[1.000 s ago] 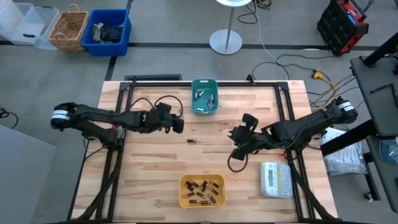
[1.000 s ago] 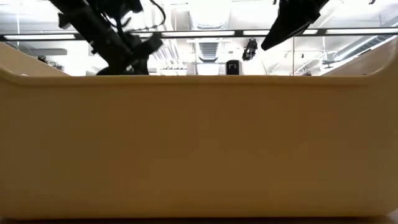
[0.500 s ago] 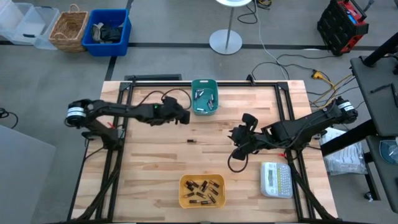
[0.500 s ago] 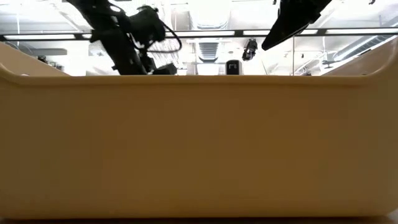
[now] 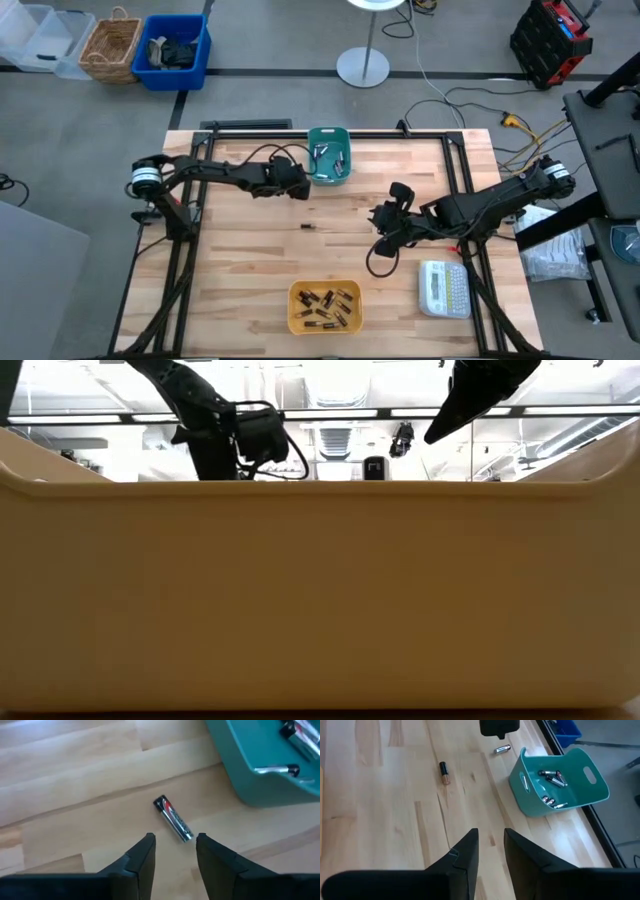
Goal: Sort batteries
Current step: Put the silver battery into the light green bin
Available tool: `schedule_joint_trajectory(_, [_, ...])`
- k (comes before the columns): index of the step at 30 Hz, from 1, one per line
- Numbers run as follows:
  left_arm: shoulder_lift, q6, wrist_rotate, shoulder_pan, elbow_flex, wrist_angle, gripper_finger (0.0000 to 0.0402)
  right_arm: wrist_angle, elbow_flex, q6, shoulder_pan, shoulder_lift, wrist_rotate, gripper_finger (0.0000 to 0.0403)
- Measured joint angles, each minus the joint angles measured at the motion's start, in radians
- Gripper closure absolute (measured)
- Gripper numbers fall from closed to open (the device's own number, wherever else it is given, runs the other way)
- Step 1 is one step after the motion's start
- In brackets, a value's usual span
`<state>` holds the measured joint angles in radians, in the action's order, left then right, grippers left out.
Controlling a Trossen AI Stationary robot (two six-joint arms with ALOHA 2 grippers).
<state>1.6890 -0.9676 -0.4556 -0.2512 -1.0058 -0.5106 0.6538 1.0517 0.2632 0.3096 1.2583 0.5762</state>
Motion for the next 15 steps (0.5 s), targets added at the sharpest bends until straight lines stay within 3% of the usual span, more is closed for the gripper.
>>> schedule_joint_trajectory(8, [-0.002,0.000,0.037,0.000,0.003,-0.009,0.0271,0.004,-0.001,-0.006,0.000,0.000,-0.001,0.0328])
schedule_joint_trajectory(15, [-0.005,0.030,0.083,-0.001,0.004,-0.005,0.0271,0.046,-0.001,0.008,0.000,0.000,-0.010,0.0312])
